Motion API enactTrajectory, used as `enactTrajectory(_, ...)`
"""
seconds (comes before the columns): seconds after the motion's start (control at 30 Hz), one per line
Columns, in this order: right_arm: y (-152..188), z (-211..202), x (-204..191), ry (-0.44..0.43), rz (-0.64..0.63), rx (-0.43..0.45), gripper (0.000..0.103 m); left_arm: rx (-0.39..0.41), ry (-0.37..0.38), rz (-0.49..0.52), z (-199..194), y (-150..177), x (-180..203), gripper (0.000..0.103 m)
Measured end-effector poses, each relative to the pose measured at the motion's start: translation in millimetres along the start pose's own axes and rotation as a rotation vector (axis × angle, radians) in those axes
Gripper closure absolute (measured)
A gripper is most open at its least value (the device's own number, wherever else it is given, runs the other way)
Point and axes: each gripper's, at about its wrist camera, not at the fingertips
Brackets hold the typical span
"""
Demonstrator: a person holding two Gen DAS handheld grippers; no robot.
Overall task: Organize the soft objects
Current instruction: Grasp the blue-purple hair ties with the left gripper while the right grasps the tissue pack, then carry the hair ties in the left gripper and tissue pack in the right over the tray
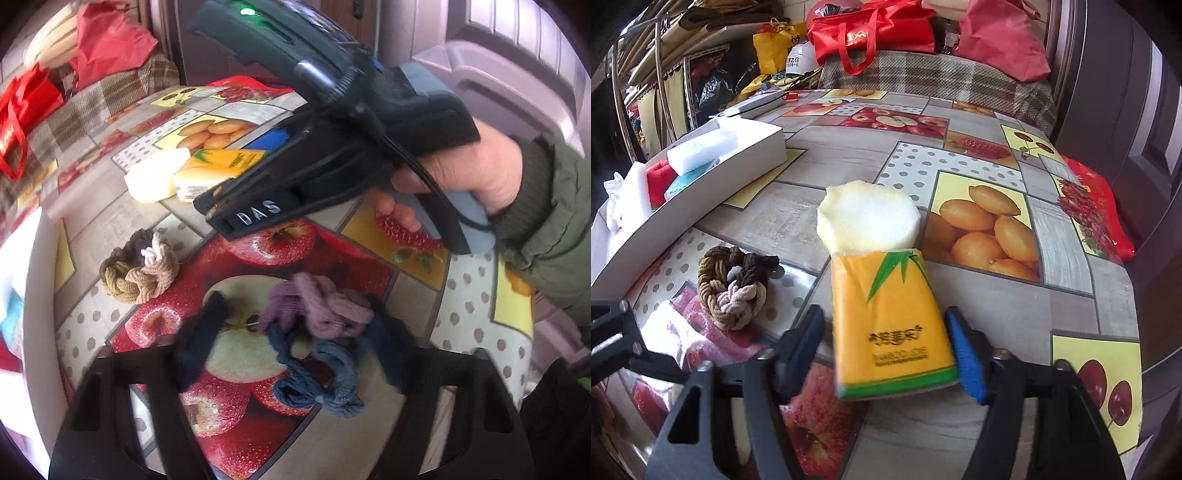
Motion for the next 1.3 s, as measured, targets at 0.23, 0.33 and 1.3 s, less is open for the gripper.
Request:
enactTrajectory(0.23, 7, -22, -1, 0.030, 0.038, 0.094, 0.054, 0.083, 0.005, 0.000, -17, 4, -2, 0.073)
enactTrajectory(0.33, 15, -43, -2, 0.064, 0.074, 0.191, 0.054, 0.182, -0.007, -0.037, -35, 8, -9, 0.073)
enactTrajectory(1.3, 28, -103, -53, 0.151, 0.229, 0.473, 0.053, 0.484, -0.204, -0.206, -97, 37, -53, 0.073)
Point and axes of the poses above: each gripper's, at about its wrist camera, not at the fingertips, and z roughly the way its jaws point, x to its right, y to its underside, and after that the axes turned 5 degrees about y, right-handed
